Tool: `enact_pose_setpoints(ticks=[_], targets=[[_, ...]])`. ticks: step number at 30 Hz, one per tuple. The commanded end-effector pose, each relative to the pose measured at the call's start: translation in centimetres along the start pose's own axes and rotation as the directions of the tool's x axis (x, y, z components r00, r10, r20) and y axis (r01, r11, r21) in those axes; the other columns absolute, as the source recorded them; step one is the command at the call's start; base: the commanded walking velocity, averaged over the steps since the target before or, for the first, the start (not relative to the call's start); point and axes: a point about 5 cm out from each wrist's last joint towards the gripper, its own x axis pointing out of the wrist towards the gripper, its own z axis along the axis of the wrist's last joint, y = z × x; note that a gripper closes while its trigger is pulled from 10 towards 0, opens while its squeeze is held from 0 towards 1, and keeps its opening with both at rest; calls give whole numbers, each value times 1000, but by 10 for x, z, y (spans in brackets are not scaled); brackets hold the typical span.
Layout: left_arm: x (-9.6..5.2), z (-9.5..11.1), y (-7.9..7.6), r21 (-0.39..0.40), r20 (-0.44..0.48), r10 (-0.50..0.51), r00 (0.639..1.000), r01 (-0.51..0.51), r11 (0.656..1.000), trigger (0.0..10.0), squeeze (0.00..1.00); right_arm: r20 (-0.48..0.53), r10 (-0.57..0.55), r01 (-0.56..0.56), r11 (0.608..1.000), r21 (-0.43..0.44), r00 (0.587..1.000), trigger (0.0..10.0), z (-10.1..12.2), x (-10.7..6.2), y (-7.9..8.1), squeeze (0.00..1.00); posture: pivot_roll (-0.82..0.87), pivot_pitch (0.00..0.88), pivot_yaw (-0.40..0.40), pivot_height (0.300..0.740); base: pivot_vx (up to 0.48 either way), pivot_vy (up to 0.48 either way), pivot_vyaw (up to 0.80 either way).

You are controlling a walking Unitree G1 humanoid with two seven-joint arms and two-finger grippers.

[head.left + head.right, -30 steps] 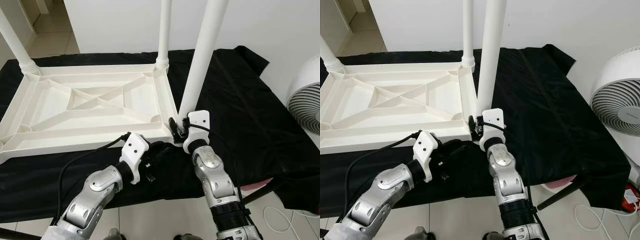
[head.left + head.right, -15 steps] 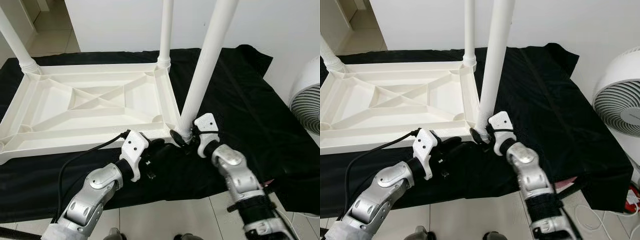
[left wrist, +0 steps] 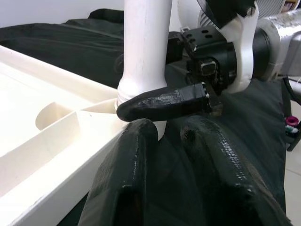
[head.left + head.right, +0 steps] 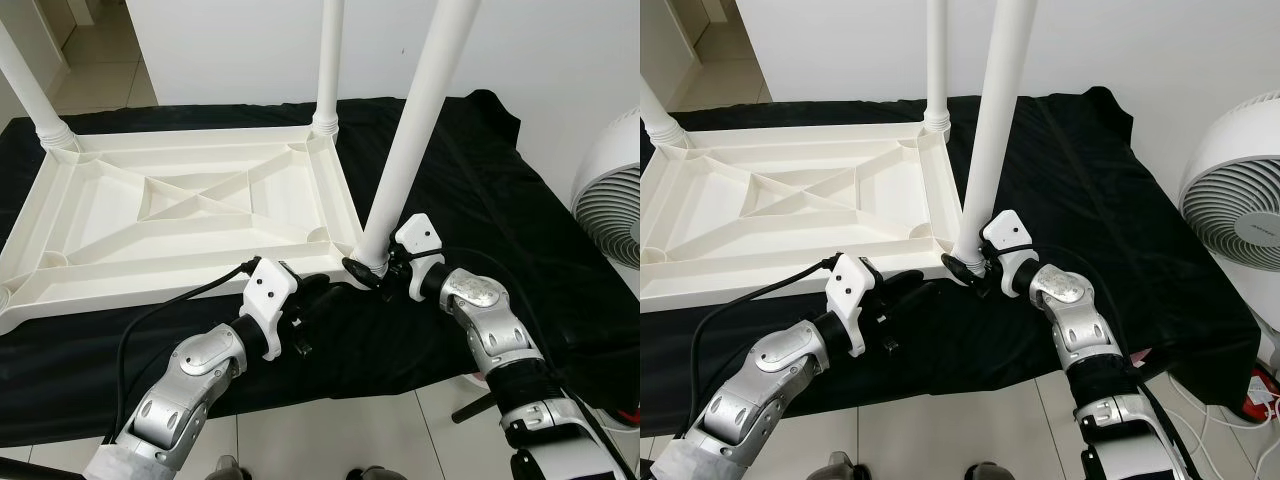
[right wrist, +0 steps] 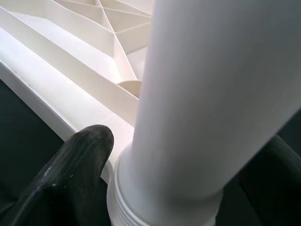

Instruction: Building children table

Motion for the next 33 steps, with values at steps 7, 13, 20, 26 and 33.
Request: enact_pose_setpoints(ticks=[7,13,20,26,33], targets=[[-4,-4,-13,-14,-43,-120,992,120,993,10000,0,50,116,-119,991,62,992,10000,-1,16,6,0,11,46,-15,740,0,0,0],[-5,-4,-13,-10,-46,-113,992,113,994,10000,0,58,121,-126,988,86,991,10000,-3,18,7,0,15,48,-18,740,0,0,0],[-5,-6,-13,-10,-47,-104,993,104,995,10000,0,63,115,-122,984,131,991,0,-12,18,9,0,15,45,-18,740,0,0,0],[-5,-6,-14,-13,-51,-106,993,105,994,10000,0,84,99,-113,976,185,992,4627,-17,15,15,0,10,45,-17,740,0,0,0],[-5,-7,-15,-17,-53,-111,992,110,994,10000,0,113,49,-77,964,254,992,10000,-19,13,24,0,6,46,-17,740,0,0,0]])
